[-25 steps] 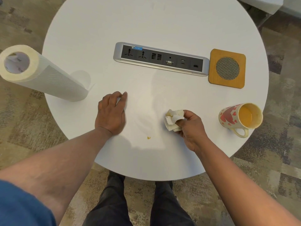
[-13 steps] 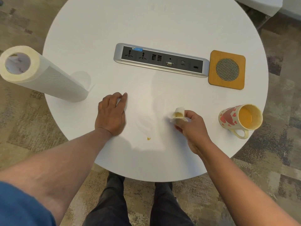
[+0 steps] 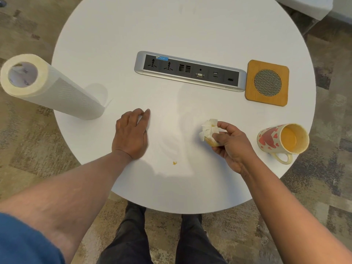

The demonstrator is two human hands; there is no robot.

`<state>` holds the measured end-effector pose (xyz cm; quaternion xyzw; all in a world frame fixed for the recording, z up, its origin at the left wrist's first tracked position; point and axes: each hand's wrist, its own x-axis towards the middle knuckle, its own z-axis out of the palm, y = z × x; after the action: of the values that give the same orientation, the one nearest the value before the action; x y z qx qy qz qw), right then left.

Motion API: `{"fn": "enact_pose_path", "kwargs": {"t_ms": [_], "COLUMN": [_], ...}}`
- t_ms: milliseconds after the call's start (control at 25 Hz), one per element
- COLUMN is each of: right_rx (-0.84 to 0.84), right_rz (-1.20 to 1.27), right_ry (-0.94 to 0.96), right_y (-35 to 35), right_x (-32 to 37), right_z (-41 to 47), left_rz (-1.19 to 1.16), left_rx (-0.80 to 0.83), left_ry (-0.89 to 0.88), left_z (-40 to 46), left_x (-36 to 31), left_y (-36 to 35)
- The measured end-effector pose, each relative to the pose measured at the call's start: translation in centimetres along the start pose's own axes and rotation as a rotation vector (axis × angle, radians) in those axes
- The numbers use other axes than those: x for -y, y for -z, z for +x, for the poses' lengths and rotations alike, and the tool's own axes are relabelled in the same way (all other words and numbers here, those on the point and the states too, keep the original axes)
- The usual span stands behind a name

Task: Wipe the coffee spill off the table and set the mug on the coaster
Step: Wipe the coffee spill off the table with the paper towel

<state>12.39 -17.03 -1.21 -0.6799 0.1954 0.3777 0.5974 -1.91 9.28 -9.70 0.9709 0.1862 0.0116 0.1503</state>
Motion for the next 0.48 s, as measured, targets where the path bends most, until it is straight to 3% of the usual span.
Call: {"fn": "enact_pose_path", "kwargs": {"t_ms": [200, 480], "right_rx": [0.032, -0.038], "right_rz": [-0.072, -0.204], "right_ry": [0.006, 0.179], "right_y": [0.1, -0.1], "right_x": [-0.5, -1.4], "right_z": [0.5, 0.9], "left_rz": [-0.005, 0.007], "left_rx": [-0.008, 0.003], "left_ry": [0.004, 0.003], "left_z": [0.0, 0.1], "left_x": [0.1, 0.0], "left_y": [0.0, 0.2]}}
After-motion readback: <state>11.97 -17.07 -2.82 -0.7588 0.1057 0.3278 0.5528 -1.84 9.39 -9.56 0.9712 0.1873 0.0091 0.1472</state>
